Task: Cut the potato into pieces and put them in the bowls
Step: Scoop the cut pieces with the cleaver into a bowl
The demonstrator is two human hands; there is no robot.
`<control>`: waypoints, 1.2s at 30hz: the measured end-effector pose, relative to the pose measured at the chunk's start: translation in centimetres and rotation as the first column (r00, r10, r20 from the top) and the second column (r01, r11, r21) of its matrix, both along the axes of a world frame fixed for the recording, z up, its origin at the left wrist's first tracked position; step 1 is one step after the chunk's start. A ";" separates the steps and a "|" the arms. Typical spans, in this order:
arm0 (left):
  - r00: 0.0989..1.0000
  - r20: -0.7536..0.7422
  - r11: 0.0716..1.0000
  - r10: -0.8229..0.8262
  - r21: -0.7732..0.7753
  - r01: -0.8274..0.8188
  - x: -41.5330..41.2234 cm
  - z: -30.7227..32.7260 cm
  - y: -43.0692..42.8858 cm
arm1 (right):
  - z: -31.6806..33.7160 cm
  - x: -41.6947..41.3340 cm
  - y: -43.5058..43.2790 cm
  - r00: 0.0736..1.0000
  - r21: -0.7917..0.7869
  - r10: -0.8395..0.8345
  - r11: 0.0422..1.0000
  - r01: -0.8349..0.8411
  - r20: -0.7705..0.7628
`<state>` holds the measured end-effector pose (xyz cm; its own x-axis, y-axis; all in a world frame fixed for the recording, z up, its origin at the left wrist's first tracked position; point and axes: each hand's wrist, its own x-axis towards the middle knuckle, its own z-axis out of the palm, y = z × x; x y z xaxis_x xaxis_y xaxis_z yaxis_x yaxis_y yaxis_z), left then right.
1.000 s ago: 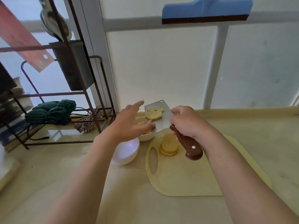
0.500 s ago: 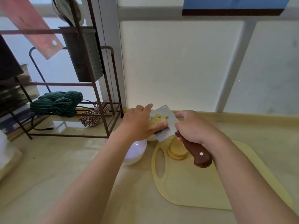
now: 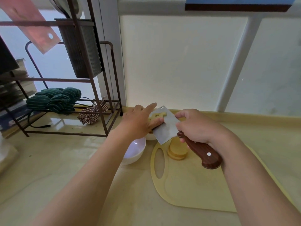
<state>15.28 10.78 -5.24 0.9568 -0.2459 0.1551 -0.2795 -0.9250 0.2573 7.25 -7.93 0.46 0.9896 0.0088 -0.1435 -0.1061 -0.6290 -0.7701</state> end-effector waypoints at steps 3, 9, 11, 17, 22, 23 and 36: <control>0.998 0.009 0.997 -0.062 -0.042 0.062 0.2 -0.1 0.0 | 0.0 0.0 0.0 1.000 -0.011 0.006 1.000 -0.006 -0.002; 0.957 0.154 0.965 -0.246 -0.051 0.257 -0.1 -0.4 -0.3 | 0.2 0.0 -0.3 1.000 -0.040 0.002 0.999 -0.002 0.005; 0.962 0.140 0.969 -0.235 -0.037 0.242 0.3 -0.6 -0.1 | 0.4 -0.1 -0.5 1.000 -0.030 -0.005 1.000 0.005 -0.006; 0.984 0.094 0.988 -0.150 -0.033 0.153 0.9 -1.1 0.2 | 0.8 -0.2 -1.1 1.000 -0.034 0.012 0.999 -0.012 -0.010; 0.985 0.114 0.986 -0.132 -0.088 0.143 1.1 -1.3 0.1 | 1.4 -0.4 -2.2 1.000 -0.024 0.008 1.000 -0.009 -0.019; 0.986 0.112 0.986 -0.120 -0.102 0.132 1.0 -1.2 0.2 | 1.5 -0.5 -2.3 1.000 -0.029 0.010 1.000 -0.010 -0.020; 0.997 -0.008 0.959 -0.073 -0.274 0.068 0.4 -0.9 0.3 | 2.8 -1.3 -4.3 0.999 -0.009 -0.036 0.999 0.036 -0.021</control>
